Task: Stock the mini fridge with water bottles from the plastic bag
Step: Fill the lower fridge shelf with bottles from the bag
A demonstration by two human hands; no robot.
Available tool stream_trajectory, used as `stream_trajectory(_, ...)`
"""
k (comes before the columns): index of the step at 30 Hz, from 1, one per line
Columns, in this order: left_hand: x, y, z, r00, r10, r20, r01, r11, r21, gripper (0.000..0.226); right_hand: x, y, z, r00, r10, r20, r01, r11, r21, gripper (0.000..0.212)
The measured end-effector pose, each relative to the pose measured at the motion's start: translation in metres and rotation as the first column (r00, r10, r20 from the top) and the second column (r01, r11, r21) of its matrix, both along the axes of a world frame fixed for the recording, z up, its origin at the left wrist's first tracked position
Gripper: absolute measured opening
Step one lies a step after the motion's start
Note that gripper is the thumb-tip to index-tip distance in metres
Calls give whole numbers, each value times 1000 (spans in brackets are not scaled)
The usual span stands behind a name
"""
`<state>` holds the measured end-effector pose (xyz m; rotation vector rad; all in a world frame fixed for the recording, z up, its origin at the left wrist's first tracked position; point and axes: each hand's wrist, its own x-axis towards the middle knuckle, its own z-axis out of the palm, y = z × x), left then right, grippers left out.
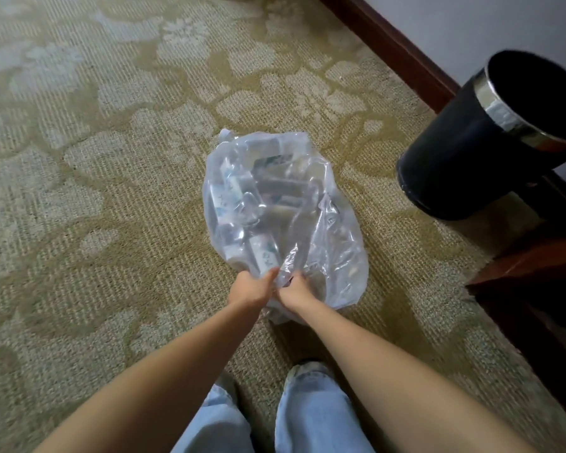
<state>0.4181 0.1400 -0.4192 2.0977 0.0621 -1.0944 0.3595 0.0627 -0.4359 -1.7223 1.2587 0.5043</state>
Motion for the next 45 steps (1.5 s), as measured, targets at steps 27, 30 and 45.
stream_trajectory(27, -15, 8, 16, 986, 129, -103, -143, 980, -139, 46, -30, -4, 21, 967, -174, 184, 175, 985, 15, 76)
stream_trajectory(30, -18, 11, 22, 980, 144, -136, -167, 969, -180, 52, -37, -2, 28, 962, -181, 204, 180, 983, 23, 62)
stream_trajectory(45, -49, -1, 140, 876, 14, -481, -159, 952, -263, 54, -87, 6, 141, 846, -332, 416, 384, 923, -43, 69)
